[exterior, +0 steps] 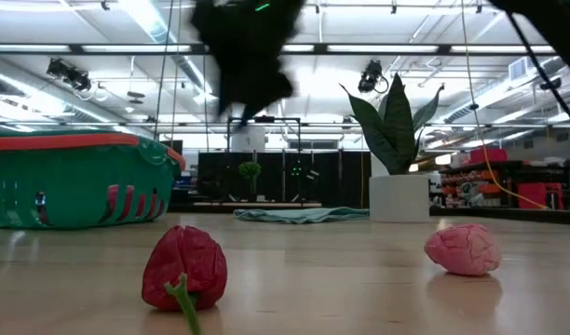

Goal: Pick and placing Produce into tupperware
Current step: Put the top pink peach into the blue basket

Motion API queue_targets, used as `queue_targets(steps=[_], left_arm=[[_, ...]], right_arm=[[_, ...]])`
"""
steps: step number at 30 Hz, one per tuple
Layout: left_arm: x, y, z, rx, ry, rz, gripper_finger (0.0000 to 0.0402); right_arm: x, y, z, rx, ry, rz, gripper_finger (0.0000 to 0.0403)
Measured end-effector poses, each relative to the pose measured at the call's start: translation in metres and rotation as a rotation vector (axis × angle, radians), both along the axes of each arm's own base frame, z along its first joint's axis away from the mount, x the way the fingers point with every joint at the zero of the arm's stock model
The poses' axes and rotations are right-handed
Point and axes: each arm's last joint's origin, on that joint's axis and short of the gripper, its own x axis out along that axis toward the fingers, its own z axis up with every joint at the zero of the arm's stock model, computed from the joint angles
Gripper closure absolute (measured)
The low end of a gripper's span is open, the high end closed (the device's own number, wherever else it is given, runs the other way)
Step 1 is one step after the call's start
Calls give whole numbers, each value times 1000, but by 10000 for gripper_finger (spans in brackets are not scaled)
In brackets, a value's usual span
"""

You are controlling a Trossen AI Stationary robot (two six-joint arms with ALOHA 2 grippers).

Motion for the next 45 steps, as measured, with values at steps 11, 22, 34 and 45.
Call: queue_targets(steps=[11,22,34,45], left_arm=[[26,-2,-14,-43,71,39,376],[79,-8,-87,-124,294,10,364],[127,-21,-181,-276,280,-243,375],[126,-29,-229,-403,356,-345,347]], right_arm=[[-136,90,55,-96,265,-273,173],[-254,140,-1,-25,189,-695,189],[-290,146,-58,47,292,-733,191],[-310,130,-89,-5,443,-767,190]])
